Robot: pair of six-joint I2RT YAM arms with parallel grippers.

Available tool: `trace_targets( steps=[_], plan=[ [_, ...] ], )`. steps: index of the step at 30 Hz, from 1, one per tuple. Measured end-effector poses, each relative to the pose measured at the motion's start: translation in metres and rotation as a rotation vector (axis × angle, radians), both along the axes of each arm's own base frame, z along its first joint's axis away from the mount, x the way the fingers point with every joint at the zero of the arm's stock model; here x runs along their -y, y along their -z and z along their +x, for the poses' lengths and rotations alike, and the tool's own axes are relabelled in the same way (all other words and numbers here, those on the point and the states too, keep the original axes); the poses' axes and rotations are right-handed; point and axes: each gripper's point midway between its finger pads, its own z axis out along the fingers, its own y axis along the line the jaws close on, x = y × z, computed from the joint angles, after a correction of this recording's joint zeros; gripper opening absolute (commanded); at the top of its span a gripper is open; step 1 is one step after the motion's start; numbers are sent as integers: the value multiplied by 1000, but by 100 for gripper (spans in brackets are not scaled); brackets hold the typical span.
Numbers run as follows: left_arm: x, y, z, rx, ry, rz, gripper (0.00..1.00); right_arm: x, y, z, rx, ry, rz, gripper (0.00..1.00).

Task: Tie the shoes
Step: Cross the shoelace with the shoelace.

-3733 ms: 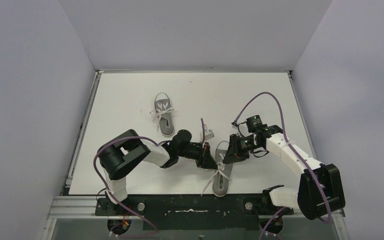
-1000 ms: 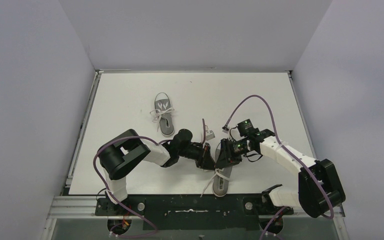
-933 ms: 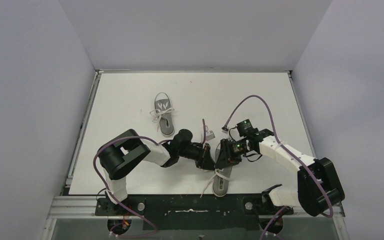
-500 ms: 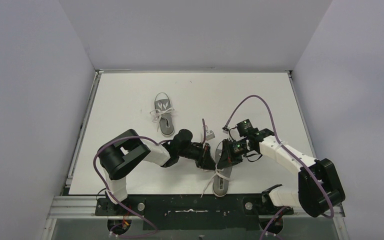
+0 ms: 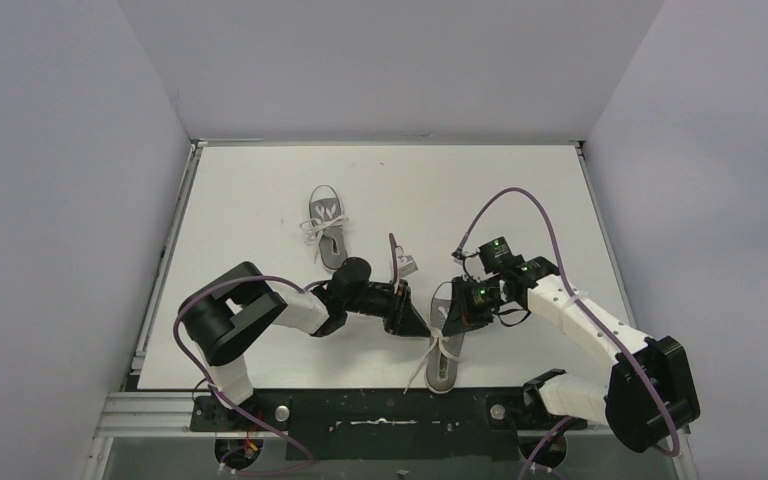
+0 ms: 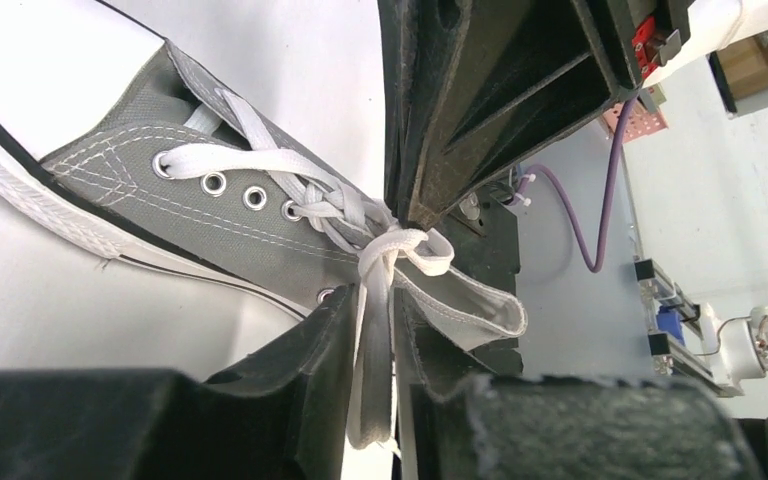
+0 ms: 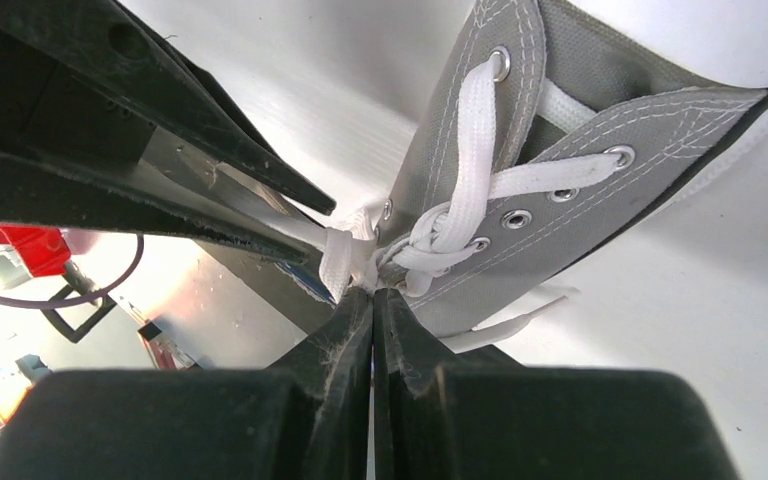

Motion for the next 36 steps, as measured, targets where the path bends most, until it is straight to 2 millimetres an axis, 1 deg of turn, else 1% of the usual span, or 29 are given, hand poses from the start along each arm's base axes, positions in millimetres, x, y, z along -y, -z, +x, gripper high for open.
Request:
trace_targets(
  steps=[4, 7, 11, 13, 16, 19, 21, 22, 23, 25, 26, 29, 31, 33, 36],
  plan=[
    [-1, -1, 0, 2, 5, -1, 0, 1, -4, 1, 7, 1, -8, 0],
    [-2, 1, 0, -3, 9, 8, 0, 5, -6, 2, 9, 8, -33, 0],
    [-1, 2, -4, -13, 18, 21, 0, 16, -10, 5, 21, 43, -123, 0],
    [1, 5, -9, -16, 28, 37, 0, 23, -12, 7, 44, 83, -186, 0],
    [4, 7, -22, -8, 51, 59, 0, 32, -17, 9, 94, 154, -244, 0],
    [7, 8, -31, -5, 67, 66, 0, 33, -22, 12, 141, 230, -231, 0],
    [7, 9, -31, -4, 62, 70, 0, 30, -20, 13, 140, 251, -210, 0],
    [8, 9, -30, -3, 58, 71, 0, 29, -19, 13, 135, 251, -204, 7],
    [7, 10, -29, -3, 54, 72, 0, 27, -17, 13, 126, 242, -200, 18],
    [7, 10, -26, -3, 45, 72, 0, 24, -16, 13, 110, 224, -177, 32],
    [7, 10, -25, -2, 42, 72, 0, 21, -17, 14, 104, 210, -153, 35],
    [5, 8, -20, -1, 28, 70, 0, 15, -19, 16, 90, 167, -94, 41],
    [4, 8, -16, -2, 22, 68, 0, 14, -15, 13, 63, 133, -88, 44],
    [3, 7, -14, -6, 16, 67, 0, 9, -11, 7, 42, 92, -85, 45],
    [2, 6, -13, -13, 13, 65, 0, 1, -7, -11, 30, 19, -83, 44]
  ],
)
